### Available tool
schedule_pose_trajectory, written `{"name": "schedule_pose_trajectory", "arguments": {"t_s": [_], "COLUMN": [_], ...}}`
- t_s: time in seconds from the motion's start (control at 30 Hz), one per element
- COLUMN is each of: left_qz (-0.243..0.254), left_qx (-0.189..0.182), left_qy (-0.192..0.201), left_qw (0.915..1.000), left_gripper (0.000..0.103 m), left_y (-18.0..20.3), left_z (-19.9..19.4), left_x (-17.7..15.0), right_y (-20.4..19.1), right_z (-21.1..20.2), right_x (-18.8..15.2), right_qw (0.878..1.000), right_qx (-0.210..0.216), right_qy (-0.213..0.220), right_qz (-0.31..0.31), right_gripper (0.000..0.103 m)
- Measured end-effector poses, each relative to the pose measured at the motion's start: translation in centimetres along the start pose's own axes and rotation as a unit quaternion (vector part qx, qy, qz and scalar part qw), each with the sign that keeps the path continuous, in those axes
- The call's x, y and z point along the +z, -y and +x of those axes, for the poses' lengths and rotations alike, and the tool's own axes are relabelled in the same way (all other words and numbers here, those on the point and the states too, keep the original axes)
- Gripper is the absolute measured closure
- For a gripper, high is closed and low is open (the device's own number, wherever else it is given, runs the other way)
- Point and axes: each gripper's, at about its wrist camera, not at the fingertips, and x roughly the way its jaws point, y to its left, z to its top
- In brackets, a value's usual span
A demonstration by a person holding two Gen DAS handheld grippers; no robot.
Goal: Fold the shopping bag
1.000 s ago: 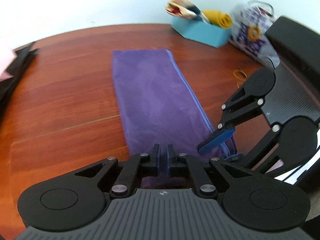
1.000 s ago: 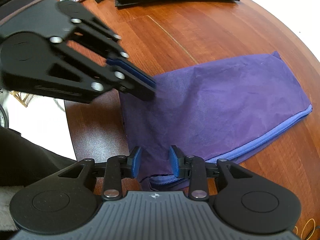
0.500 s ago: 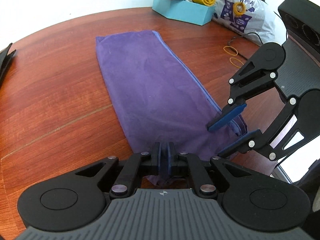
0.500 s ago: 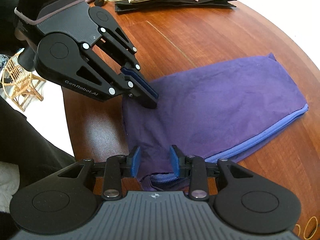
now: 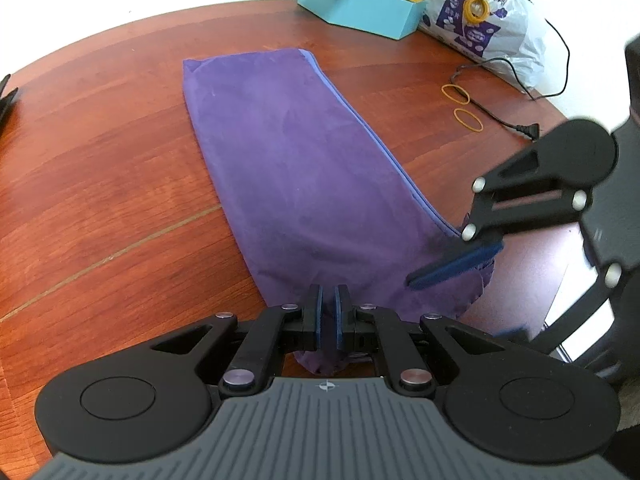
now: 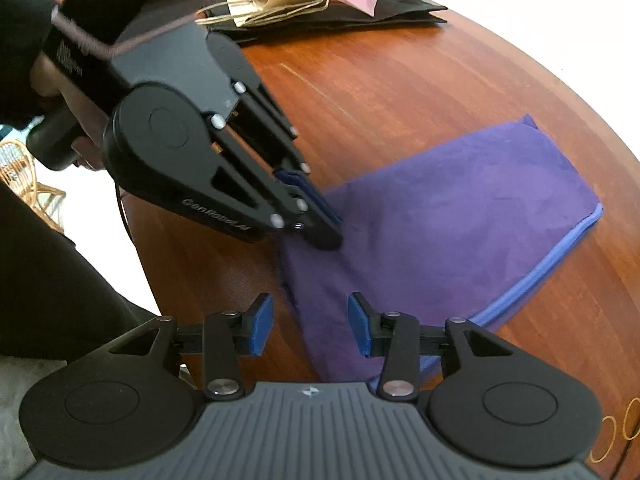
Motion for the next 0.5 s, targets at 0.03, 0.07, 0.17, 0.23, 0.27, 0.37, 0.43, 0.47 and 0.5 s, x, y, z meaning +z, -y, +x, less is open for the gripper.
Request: {"name": "schedule_pose_trajectory", "arguments": {"t_s": [0.03,0.07,0.17,0.23,0.27,0.37,0.43,0.47,0.5], "left_qz": [-0.001,0.001,0.007,0.006,0.009,0.070,0.107,0.121,0.135], "left_qx": [-0.002,-0.004,-0.007,-0.009,-0.009,-0.005,-0.006,-0.011,-0.016], "left_qy": [0.000,0.000,0.003,0.005,0.008,0.051,0.071,0.069,0.067], "left_qw": [1.0000,1.0000,0.9999,0.9999,0.9999,0.9962,0.9917,0.9902,0.9884], "left_gripper": [0.095,0.095,0.095,0.094,0.087,0.052,0.047,0.047,0.047], "left_y": [-0.1,-0.2,-0.2,-0.3,-0.3,0.2,0.4,0.4,0.4], "left_z": [0.0,0.0,0.0,-0.1,-0.2,-2.0,-3.0,-3.3,-3.6], "left_x": [0.0,0.0,-0.1,-0.2,-0.2,-0.7,-0.9,-1.0,-1.0], "right_y": [-0.3,-0.6,-1.1,-1.0,-0.8,-0.2,0.2,0.4,0.7], "right_z": [0.2,0.4,1.3,1.4,1.4,1.4,1.5,1.5,1.4], "right_x": [0.1,0.2,0.5,0.5,0.5,0.9,1.1,1.3,1.4], "right_qw": [1.000,1.000,1.000,1.000,1.000,0.999,0.999,0.998,0.998], "right_qx": [-0.004,-0.009,-0.028,-0.026,-0.023,-0.006,0.000,0.005,0.010], "right_qy": [0.001,0.003,0.010,0.012,0.011,0.006,0.007,0.008,0.008], "right_qz": [-0.001,-0.002,-0.004,0.005,0.013,0.042,0.053,0.060,0.068], "right_gripper": [0.056,0.057,0.071,0.077,0.080,0.089,0.093,0.094,0.094]}}
